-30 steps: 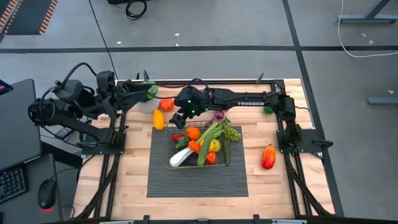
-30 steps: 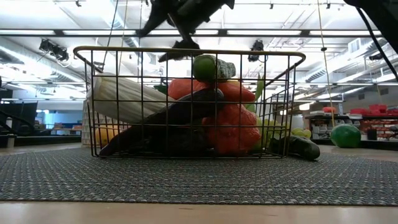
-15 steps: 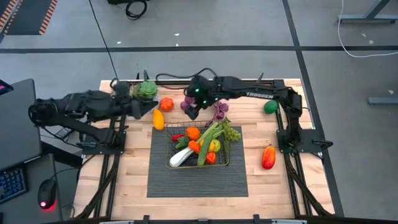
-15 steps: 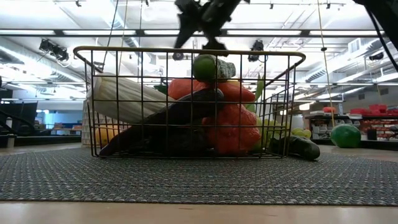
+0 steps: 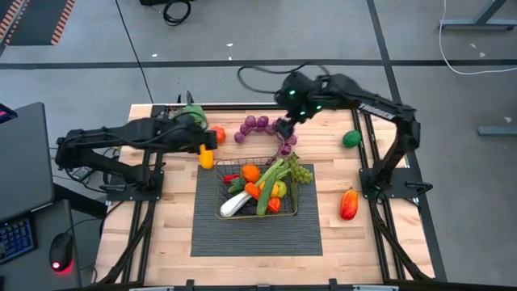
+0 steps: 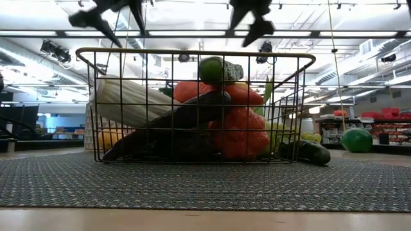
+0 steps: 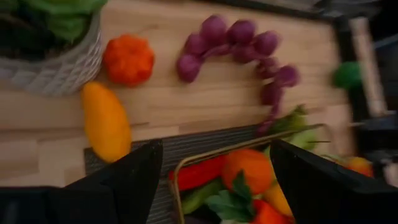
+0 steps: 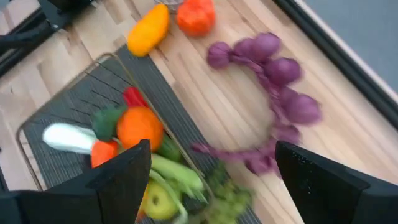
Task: Build produce basket
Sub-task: Put the yellow mango into the gold wire basket
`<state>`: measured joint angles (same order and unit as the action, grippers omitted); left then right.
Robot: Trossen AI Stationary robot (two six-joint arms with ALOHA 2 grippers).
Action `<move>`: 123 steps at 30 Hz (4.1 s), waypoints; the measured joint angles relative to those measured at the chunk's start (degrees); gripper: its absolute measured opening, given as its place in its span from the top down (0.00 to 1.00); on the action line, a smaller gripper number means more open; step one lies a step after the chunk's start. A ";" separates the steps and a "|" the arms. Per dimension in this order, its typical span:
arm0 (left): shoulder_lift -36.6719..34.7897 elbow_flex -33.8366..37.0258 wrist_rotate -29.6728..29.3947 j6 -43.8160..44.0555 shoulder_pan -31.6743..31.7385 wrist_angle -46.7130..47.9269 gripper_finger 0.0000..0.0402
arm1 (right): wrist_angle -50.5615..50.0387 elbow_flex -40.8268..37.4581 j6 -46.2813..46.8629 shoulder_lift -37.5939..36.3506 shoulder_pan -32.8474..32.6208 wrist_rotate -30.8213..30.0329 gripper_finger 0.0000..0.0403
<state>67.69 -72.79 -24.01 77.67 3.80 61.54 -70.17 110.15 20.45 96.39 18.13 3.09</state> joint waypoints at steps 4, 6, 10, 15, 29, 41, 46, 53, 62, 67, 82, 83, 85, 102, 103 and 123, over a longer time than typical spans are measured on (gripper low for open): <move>6.29 0.00 6.77 -2.20 5.28 0.41 0.25 | -6.57 0.00 -2.06 -3.51 2.77 -0.04 0.14; 9.41 0.00 10.62 -3.69 7.54 -0.08 0.25 | -9.67 0.00 -3.52 -4.95 4.22 -0.04 0.14; 15.27 0.02 16.59 -6.21 10.64 -0.44 0.25 | -12.99 0.00 -6.02 -7.95 6.71 -0.57 0.14; 20.81 0.02 19.52 -4.72 12.69 -0.19 0.25 | -13.97 0.00 -8.95 -10.89 8.51 -0.63 0.14; 22.86 3.05 21.46 3.23 16.45 6.03 0.25 | -17.34 0.00 -21.94 -15.21 13.77 -0.27 0.14; 22.92 11.81 22.47 0.10 21.60 -0.22 0.25 | -18.07 0.00 -21.73 -15.75 15.01 2.97 0.14; 23.04 15.04 23.86 -1.53 23.27 -8.03 0.25 | -18.08 0.00 -21.03 -15.75 15.01 2.95 0.14; 22.79 19.56 22.68 -3.72 24.81 -11.00 0.25 | -18.17 0.00 -16.79 -15.73 15.01 3.02 0.14; 22.94 19.97 19.53 -6.46 25.17 -12.26 0.25 | -16.65 0.00 -12.00 -15.71 15.01 2.73 0.14; 22.96 20.15 18.00 -8.29 25.32 -12.57 0.25 | -16.29 0.00 -10.20 -15.71 15.01 2.69 0.14; 23.07 21.81 19.50 -5.00 21.46 -14.07 0.32 | -14.60 0.00 -11.28 -15.66 15.01 2.41 0.14; 23.07 21.81 19.51 -4.91 21.29 -14.07 0.34 | -14.60 0.00 -11.48 -15.66 15.01 2.32 0.14; 23.07 21.81 19.51 -4.32 20.76 -14.03 0.39 | -14.60 0.00 -11.92 -15.66 15.01 2.30 0.14; 20.95 6.70 19.08 -3.11 11.88 -6.53 0.50 | -14.71 0.00 -17.84 -15.66 15.67 -1.11 0.14; 20.95 5.04 19.06 -3.38 11.05 -5.43 0.51 | -14.72 0.00 -17.86 -15.66 15.86 -1.11 0.14; 20.69 -26.83 8.83 -3.22 -0.94 3.20 0.51 | -17.93 0.00 -21.55 -16.57 18.88 -0.68 0.14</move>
<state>88.38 -99.62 -15.18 74.45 2.86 64.73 -88.10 110.15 -1.10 79.82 37.01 2.42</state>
